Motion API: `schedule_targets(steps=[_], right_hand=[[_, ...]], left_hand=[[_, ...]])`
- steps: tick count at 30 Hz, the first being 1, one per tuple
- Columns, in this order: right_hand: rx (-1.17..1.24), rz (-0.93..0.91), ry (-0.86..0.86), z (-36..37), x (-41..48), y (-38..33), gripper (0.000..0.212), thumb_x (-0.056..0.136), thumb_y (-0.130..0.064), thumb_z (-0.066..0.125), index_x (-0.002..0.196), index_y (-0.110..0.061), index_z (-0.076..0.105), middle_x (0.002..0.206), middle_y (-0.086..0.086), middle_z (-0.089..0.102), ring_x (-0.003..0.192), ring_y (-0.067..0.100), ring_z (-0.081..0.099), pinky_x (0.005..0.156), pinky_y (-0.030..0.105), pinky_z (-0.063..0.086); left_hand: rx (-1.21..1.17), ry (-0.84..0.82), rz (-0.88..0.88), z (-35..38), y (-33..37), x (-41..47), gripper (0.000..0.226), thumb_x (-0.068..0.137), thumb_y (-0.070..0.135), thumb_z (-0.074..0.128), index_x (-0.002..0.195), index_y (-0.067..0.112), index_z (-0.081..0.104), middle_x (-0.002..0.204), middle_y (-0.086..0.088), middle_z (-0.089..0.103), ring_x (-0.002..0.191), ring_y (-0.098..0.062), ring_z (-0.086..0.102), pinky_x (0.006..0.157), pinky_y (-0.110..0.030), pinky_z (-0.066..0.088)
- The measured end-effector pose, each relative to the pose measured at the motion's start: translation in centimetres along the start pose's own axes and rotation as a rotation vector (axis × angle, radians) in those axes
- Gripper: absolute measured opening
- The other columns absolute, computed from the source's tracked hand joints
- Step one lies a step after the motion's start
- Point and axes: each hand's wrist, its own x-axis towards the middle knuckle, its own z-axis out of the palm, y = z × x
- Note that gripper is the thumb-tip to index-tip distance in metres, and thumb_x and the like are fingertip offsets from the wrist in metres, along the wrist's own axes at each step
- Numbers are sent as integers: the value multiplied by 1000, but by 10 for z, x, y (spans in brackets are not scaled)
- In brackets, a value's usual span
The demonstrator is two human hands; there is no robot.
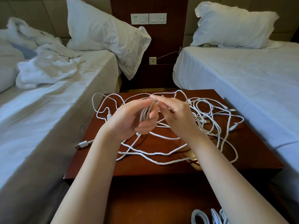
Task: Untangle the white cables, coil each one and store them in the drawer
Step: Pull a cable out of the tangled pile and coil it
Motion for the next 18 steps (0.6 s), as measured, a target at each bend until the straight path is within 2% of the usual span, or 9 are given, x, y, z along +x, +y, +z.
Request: schedule_targets(steps=[4,7,9,11,13,16,18], right_hand=[[-167,-95,-26,2,1,-5,42,97,-21,38,129,-6,59,96,7,72,83,12,60,73,20,44],[-171,-18,-149,7,-1,-11,24,91,-14,43,101,-8,64,79,-4,59,68,14,54,63,25,40],[-176,70,-232,9,-1,-12,12,89,-8,48,80,-14,54,66,-10,45,56,10,44,57,24,33],[-202,117,-278,10,-1,-13,23,90,-6,52,71,-16,45,58,-13,37,50,6,39,53,19,26],[-226,139,-309,9,0,-15,35,92,-12,55,64,-23,36,53,-13,33,47,7,40,49,15,24],[-203,150,-362,11,0,-20,36,95,-23,57,68,-31,34,54,-7,43,52,4,46,52,12,31],[-170,133,-394,15,-2,-21,12,96,-27,56,91,-33,48,61,-3,54,56,7,50,55,15,35]], left_hand=[[-168,-109,103,3,4,2,34,95,31,45,70,11,54,48,5,46,39,-3,39,39,-13,37],[-233,-7,160,9,5,5,41,98,30,32,71,10,55,50,3,45,41,-5,41,41,-16,39],[-216,90,197,14,4,8,36,95,28,29,76,9,54,54,2,45,45,-7,41,46,-18,40],[-197,160,239,17,1,11,26,92,25,30,82,8,47,58,3,47,49,-8,42,51,-20,40],[-179,230,301,17,-1,13,21,92,23,30,84,9,43,59,5,48,51,-7,43,54,-20,40],[-184,373,418,16,-2,19,20,90,22,32,82,12,48,58,6,50,50,-5,45,52,-18,42],[-191,497,490,14,-3,22,24,87,20,36,76,13,55,56,4,51,49,-7,46,50,-18,41]])
